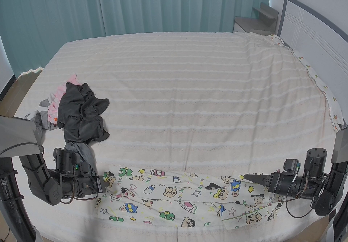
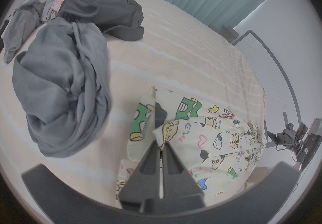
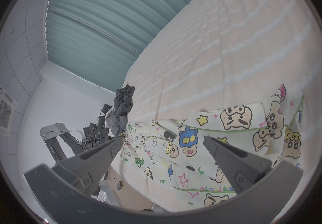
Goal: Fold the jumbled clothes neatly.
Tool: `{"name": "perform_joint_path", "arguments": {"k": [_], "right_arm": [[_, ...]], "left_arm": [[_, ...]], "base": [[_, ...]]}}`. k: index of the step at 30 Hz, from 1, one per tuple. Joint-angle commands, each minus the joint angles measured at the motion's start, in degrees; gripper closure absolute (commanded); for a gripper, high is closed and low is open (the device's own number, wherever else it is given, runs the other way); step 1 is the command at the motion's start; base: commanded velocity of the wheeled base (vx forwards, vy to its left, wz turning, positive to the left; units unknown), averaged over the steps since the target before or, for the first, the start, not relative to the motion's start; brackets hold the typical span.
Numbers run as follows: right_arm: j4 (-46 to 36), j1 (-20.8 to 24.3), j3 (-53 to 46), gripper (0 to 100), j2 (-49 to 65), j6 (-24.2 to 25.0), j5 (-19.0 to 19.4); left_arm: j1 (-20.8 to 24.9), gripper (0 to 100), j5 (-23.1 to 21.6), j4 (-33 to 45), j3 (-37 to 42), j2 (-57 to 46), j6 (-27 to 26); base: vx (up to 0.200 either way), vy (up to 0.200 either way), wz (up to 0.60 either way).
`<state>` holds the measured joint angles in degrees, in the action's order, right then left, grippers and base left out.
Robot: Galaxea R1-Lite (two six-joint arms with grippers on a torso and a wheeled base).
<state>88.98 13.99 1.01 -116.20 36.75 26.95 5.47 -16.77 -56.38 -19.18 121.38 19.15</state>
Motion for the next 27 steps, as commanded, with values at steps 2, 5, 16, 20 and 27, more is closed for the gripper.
{"name": "perform_joint_path", "arguments": {"k": [2, 5, 16, 20, 27], "right_arm": [[0.8, 0.1, -1.0, 0, -1.3, -0.1, 0.2], [0.8, 0.1, -1.0, 0, -2.2, -0.3, 0.4], [0.8, 0.3, -1.0, 0, -5.4, -0.7, 0.5], [0.8, 0.3, -1.0, 0, -6.3, -0.8, 0.5], [0.8, 0.3, -1.0, 0, -6.5, -0.7, 0.5]], "left_arm": [[-2.0, 100, -0.3, 0.0, 0.0, -0.6, -3.3], [-2.6, 100, -0.3, 0.1, -0.1, -0.6, -5.3], [-2.2, 100, -1.1, 1.6, -0.1, -0.3, -10.0], [-2.2, 100, -1.2, 1.6, -0.1, -0.2, -10.8], [-2.2, 0, -1.2, 3.4, 0.4, -0.4, -12.4]], "base": [[0.0, 0.0, 0.0], [0.0, 0.0, 0.0], [0.0, 0.0, 0.0], [0.0, 0.0, 0.0], [0.0, 0.0, 0.0]]}}
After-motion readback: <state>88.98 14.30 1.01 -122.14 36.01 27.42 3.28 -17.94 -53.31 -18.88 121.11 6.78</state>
